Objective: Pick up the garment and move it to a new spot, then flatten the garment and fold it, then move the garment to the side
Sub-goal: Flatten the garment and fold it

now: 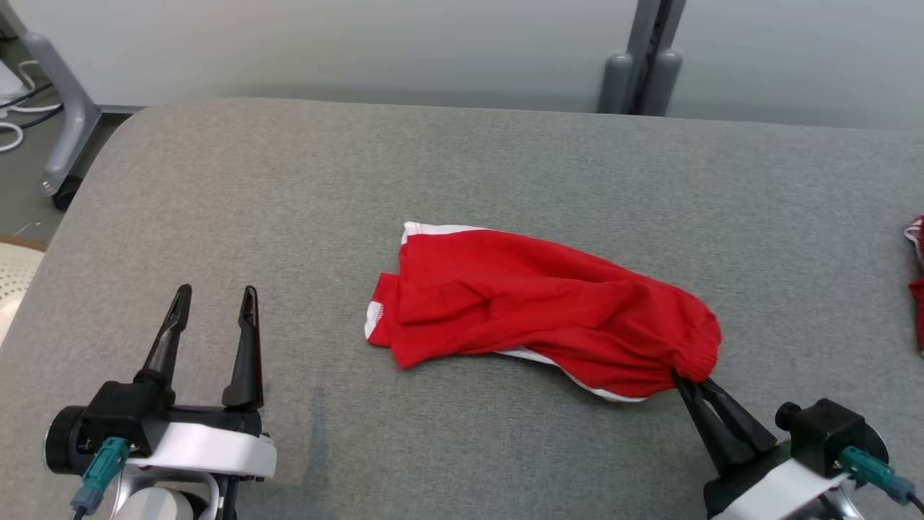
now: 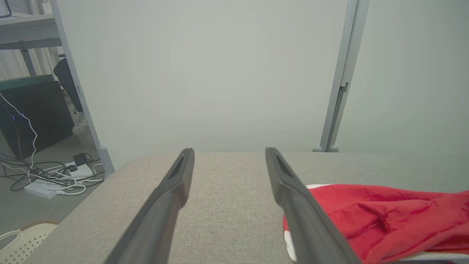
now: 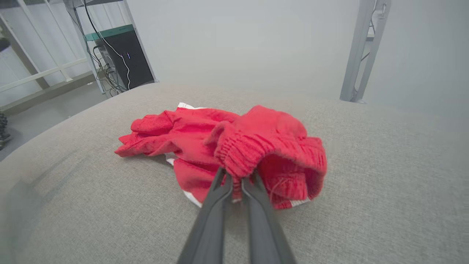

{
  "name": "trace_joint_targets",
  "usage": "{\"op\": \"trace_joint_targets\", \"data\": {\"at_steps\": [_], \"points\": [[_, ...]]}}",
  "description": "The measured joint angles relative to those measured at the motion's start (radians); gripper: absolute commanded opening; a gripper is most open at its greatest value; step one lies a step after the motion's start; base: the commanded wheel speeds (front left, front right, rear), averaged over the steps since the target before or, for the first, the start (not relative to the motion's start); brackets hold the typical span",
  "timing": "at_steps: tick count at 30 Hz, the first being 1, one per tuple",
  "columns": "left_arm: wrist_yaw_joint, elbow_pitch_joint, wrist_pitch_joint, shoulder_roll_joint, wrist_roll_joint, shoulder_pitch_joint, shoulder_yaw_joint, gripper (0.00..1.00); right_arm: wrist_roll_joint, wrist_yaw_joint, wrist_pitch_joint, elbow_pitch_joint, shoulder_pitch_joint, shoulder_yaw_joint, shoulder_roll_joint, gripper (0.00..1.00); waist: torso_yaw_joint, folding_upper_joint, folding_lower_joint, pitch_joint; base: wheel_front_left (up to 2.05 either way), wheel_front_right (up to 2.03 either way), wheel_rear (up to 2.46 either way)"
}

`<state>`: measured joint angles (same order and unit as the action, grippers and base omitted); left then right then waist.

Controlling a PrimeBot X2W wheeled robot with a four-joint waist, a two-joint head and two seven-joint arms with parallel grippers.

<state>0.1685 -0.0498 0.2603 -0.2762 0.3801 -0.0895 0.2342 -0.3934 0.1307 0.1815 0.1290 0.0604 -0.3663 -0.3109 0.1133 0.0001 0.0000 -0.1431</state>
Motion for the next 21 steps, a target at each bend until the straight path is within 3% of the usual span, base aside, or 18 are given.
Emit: {"op": "trace_joint_targets", "data": {"at_steps": [12,17,21], "points": [[0.008,0.029,0.001,-0.007,-0.006,0.025,-0.035,1.0,0.056,0.0,-0.131,-0.411,-0.1,0.087,0.035,0.0,-0.051,0.0,0.0,-0.003,0.0,0.0,0.0],[0.003,0.041,0.001,-0.003,-0.011,0.012,-0.029,1.0,0.06,0.0,-0.155,-0.439,-0.034,0.149,0.025,0.0,-0.046,0.0,0.0,-0.032,0.0,0.0,0.0],[-0.007,0.042,0.001,0.008,-0.019,-0.029,-0.016,1.0,0.045,0.0,-0.157,-0.37,0.032,0.189,0.002,0.0,-0.032,0.0,0.0,-0.074,0.0,0.0,0.0]]}}
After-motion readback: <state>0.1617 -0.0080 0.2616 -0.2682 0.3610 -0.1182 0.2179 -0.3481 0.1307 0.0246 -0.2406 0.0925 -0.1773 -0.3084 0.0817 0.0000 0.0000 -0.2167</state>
